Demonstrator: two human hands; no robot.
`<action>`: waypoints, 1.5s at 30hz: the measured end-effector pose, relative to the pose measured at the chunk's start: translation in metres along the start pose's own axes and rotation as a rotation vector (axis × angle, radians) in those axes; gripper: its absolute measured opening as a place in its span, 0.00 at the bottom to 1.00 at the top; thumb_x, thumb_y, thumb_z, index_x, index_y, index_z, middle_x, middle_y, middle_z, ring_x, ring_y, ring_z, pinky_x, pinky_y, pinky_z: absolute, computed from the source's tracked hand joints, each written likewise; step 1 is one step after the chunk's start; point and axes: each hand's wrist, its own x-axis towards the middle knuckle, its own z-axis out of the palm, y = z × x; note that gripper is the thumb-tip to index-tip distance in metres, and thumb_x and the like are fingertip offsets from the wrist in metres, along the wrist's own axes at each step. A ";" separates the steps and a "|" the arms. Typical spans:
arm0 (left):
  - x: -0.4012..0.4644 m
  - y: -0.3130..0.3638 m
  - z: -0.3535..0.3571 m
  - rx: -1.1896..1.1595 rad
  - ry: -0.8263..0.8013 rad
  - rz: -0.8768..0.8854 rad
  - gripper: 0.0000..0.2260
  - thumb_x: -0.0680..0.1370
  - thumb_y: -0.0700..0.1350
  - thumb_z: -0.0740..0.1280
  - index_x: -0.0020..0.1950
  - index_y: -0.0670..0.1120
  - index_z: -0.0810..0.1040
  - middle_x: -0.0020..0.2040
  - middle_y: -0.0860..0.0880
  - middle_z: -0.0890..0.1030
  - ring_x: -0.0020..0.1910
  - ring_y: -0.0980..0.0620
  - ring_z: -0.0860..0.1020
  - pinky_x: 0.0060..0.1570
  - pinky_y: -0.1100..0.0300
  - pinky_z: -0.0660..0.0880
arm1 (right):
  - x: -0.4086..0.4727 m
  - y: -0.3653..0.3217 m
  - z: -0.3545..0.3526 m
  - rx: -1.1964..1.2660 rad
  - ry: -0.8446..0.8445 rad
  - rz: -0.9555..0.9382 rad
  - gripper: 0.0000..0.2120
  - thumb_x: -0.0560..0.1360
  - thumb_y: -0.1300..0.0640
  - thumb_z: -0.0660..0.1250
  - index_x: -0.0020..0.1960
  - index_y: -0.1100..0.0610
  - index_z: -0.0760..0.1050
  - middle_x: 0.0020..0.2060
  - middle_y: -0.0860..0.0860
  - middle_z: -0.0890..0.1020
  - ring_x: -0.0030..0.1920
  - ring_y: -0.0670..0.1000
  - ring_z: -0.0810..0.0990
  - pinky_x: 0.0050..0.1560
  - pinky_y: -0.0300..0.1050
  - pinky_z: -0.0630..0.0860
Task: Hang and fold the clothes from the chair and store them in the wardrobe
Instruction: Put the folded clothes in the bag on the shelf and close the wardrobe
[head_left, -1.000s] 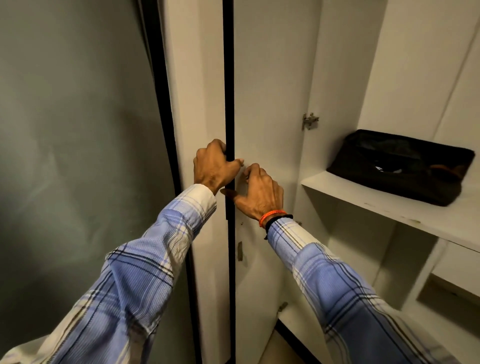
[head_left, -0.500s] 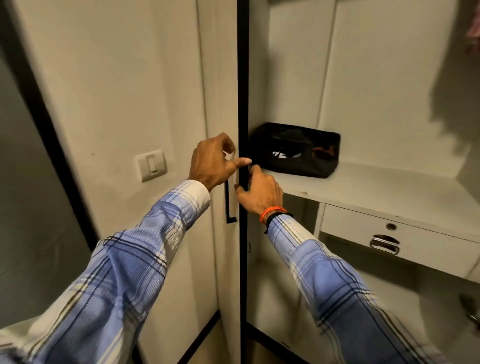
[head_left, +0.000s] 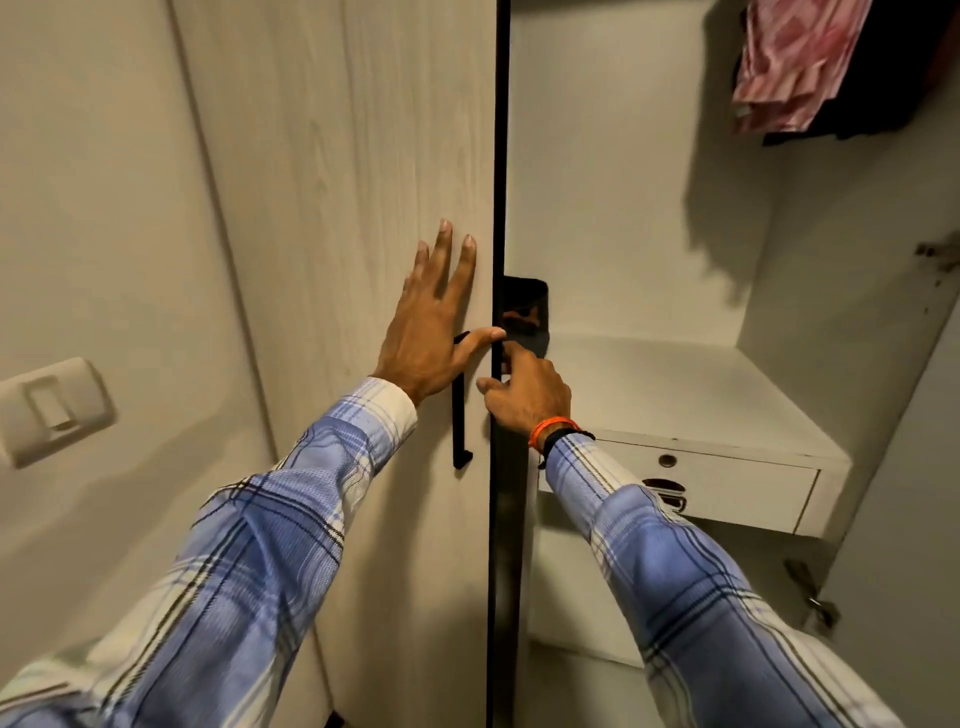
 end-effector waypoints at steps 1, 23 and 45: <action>0.005 0.000 0.008 -0.004 -0.008 -0.006 0.43 0.76 0.69 0.58 0.81 0.47 0.44 0.80 0.43 0.40 0.78 0.38 0.41 0.72 0.35 0.58 | 0.007 0.006 0.001 0.000 0.005 0.021 0.22 0.76 0.49 0.67 0.68 0.51 0.69 0.59 0.54 0.80 0.59 0.59 0.78 0.57 0.52 0.75; 0.078 -0.019 0.087 0.041 -0.194 -0.039 0.39 0.79 0.58 0.62 0.80 0.51 0.39 0.79 0.47 0.32 0.77 0.39 0.36 0.74 0.37 0.51 | 0.112 0.060 0.022 0.201 0.051 0.221 0.22 0.76 0.52 0.69 0.68 0.54 0.72 0.60 0.55 0.80 0.60 0.59 0.78 0.59 0.58 0.77; -0.013 0.287 0.117 -0.919 -0.483 0.115 0.09 0.75 0.49 0.73 0.54 0.50 0.80 0.54 0.52 0.83 0.47 0.53 0.81 0.51 0.54 0.79 | -0.153 0.165 -0.217 -0.347 0.694 0.572 0.13 0.73 0.54 0.70 0.56 0.52 0.75 0.48 0.44 0.83 0.44 0.47 0.82 0.50 0.52 0.81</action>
